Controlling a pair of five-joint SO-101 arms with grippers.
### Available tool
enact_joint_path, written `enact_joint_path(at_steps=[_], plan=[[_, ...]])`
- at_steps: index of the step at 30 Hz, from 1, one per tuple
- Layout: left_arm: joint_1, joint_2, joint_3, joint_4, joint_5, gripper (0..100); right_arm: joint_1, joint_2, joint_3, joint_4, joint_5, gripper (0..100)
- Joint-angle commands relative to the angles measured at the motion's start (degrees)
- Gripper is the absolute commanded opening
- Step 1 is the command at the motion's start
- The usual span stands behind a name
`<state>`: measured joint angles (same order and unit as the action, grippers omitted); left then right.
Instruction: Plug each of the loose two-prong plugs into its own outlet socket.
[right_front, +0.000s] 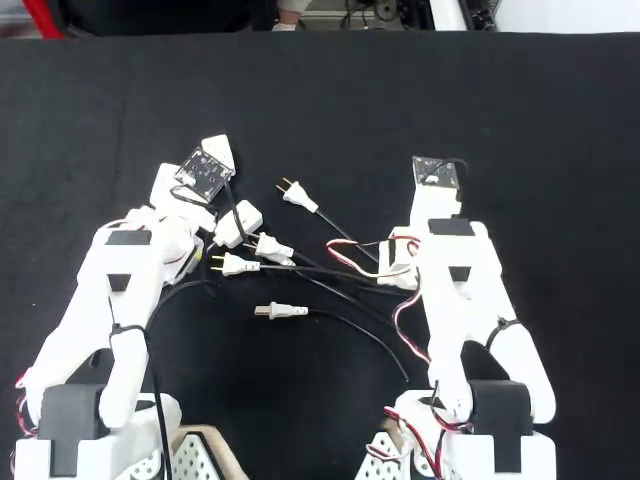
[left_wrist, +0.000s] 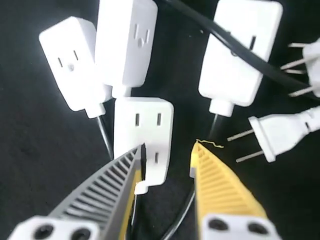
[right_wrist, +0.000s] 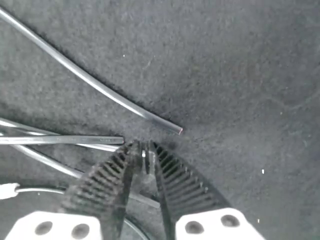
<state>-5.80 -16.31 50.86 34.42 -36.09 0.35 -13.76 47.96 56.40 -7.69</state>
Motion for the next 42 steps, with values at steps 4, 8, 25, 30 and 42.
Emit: enact_joint_path(at_steps=[4,8,25,30,42], plan=[[-1.5,-2.4,-1.0,-1.6,-2.5,20,1.0,0.0,-3.2,-0.7,-0.4,2.1],[-4.6,-1.8,-0.5,-3.7,-3.3,28,1.0,0.0,-3.2,-0.7,-0.4,2.1],[-6.5,-1.7,2.1,-9.4,-3.2,28,1.0,0.1,-3.2,-0.8,-0.4,2.1],[-0.4,-2.4,13.5,-20.9,-3.6,22,1.0,0.1,-3.2,-0.8,-0.4,2.1],[-1.3,-2.4,15.5,-25.0,-6.0,21,1.0,0.1,-3.1,-0.8,-0.4,2.1]])
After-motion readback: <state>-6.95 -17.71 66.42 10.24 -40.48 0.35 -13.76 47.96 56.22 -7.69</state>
